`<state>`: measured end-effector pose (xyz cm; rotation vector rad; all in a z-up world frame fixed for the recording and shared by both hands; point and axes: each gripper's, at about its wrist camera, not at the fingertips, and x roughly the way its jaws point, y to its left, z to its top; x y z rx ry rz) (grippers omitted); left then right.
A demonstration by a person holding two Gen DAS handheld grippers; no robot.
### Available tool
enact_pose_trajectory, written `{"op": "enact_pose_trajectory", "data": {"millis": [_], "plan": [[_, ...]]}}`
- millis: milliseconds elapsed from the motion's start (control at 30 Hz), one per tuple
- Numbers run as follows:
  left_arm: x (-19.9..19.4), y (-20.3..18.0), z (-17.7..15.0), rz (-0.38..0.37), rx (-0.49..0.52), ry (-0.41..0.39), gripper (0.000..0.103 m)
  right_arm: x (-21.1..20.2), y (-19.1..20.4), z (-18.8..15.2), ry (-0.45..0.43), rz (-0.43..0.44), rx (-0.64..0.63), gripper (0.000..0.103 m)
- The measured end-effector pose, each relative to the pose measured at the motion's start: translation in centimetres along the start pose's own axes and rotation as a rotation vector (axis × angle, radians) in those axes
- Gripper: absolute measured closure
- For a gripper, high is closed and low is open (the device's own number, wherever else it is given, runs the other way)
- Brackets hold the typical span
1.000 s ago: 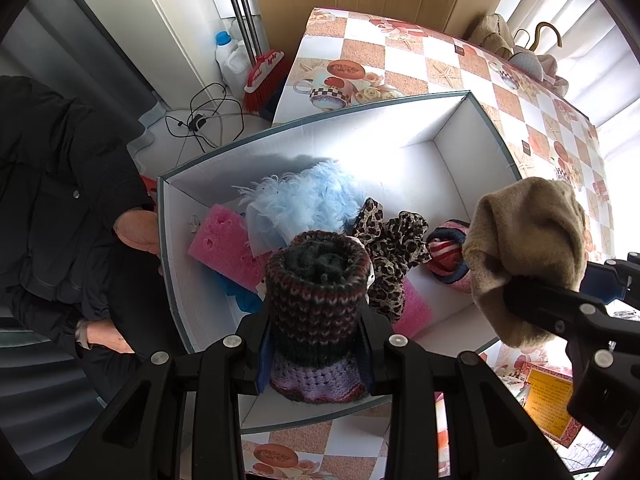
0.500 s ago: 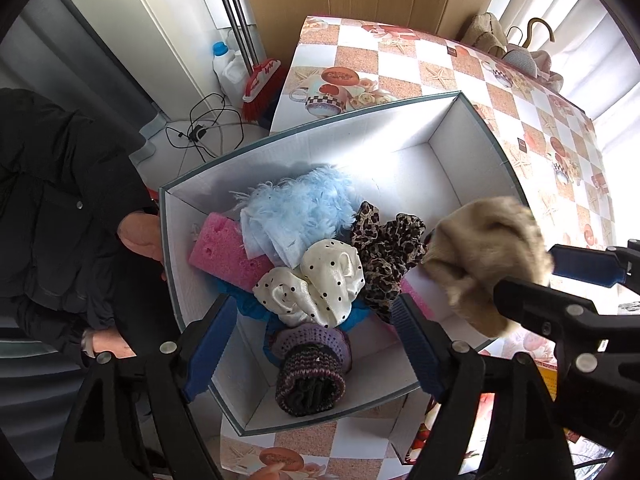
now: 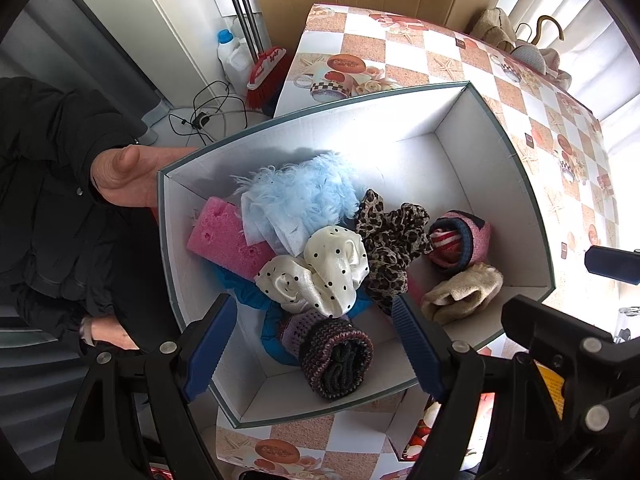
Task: Organize soft objects
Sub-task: 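Lower the beanie into the box and open the left gripper while the right releases the sock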
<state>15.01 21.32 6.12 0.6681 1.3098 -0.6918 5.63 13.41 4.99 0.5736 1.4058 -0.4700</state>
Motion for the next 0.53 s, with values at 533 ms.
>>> {"op": "enact_pose_trajectory", "data": {"millis": [533], "plan": [[-0.58, 0.29, -0.44, -0.025, -0.018, -0.071, 0.02, -0.36, -0.15, -0.08, -0.007, 0.011, 0.012, 0.0]]}}
